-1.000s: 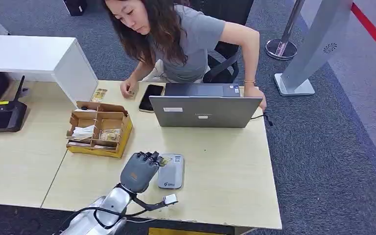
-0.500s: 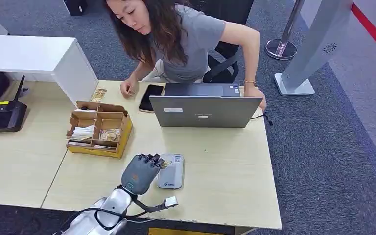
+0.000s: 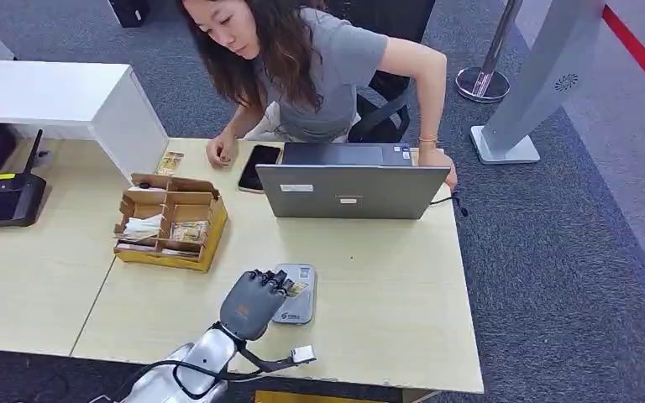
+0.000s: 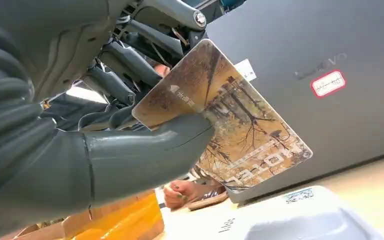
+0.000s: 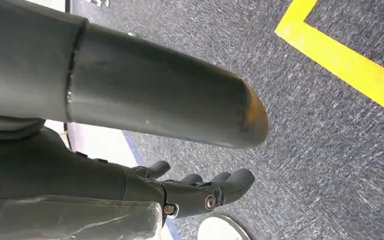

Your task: Pass the card to the sensor for recognition and then transmit it.

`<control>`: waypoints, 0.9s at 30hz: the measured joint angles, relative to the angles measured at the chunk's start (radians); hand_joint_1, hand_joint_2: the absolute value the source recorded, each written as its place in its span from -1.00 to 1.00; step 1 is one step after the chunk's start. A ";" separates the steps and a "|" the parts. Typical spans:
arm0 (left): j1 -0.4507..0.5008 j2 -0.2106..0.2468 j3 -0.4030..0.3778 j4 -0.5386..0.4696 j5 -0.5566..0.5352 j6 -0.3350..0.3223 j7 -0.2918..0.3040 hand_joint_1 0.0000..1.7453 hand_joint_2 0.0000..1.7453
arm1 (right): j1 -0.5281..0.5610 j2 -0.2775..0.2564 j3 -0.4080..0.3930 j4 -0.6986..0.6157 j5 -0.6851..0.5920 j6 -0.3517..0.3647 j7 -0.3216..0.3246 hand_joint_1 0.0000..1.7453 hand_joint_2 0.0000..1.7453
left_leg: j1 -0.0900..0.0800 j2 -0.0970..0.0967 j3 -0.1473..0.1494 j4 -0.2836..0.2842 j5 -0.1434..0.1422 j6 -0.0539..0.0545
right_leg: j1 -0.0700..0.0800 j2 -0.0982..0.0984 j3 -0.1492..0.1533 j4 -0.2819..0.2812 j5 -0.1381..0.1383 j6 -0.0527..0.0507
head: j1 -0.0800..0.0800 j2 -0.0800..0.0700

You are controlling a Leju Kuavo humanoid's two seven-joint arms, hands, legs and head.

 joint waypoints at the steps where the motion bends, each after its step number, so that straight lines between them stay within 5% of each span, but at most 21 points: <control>1: 0.000 -0.002 0.000 0.002 0.000 0.000 0.000 1.00 1.00 | 0.000 0.000 0.001 0.000 0.000 0.000 0.000 -1.00 -1.00 | 0.000 0.000 0.000 0.000 0.000 0.000 | 0.000 0.000 0.000 0.000 0.000 0.000 | 0.000 0.000; 27: -0.001 -0.014 -0.001 0.033 0.001 -0.073 -0.002 1.00 1.00 | 0.000 0.000 0.002 0.000 -0.001 -0.005 0.000 -1.00 -1.00 | 0.000 0.000 0.000 0.000 0.000 0.000 | 0.000 0.000 0.000 0.000 0.000 0.000 | 0.000 0.000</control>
